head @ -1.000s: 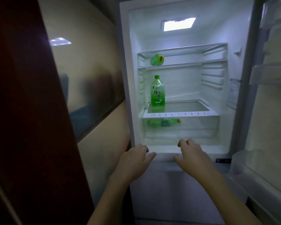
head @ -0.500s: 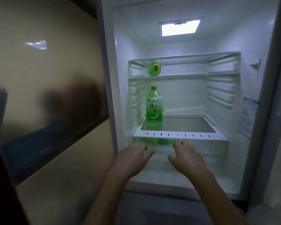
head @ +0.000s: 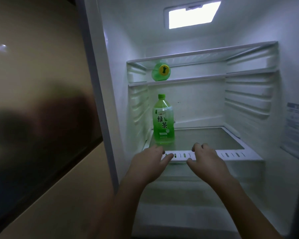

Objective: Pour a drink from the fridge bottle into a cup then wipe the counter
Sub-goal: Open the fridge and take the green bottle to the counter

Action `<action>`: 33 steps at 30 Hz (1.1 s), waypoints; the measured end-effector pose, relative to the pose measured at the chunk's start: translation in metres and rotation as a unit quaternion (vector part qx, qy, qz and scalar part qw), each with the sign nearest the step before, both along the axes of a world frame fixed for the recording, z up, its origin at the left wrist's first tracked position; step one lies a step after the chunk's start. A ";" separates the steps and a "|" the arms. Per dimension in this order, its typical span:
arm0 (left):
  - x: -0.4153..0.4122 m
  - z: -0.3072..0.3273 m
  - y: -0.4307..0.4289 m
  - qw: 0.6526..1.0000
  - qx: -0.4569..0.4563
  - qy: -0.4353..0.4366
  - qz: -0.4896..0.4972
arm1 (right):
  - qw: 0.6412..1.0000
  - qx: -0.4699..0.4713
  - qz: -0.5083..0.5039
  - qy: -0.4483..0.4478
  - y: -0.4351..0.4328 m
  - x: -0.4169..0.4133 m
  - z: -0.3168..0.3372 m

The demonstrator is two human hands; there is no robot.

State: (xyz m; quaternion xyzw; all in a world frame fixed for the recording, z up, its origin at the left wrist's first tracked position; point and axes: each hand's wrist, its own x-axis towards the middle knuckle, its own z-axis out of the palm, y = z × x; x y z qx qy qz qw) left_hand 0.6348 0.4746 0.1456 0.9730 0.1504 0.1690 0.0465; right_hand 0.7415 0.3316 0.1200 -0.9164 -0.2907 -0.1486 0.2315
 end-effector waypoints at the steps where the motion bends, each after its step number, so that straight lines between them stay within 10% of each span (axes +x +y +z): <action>1: 0.006 0.002 0.005 1.000 0.001 -0.003 -0.001 | 1.000 0.003 -0.001 -0.001 0.003 0.005 0.003; 19: 0.098 0.020 0.047 0.983 -0.100 -0.124 0.087 | 0.985 0.081 0.039 0.150 0.061 0.069 0.020; 33: 0.168 0.057 0.083 0.955 -0.220 -0.192 0.060 | 0.857 0.298 0.072 0.415 0.107 0.111 0.021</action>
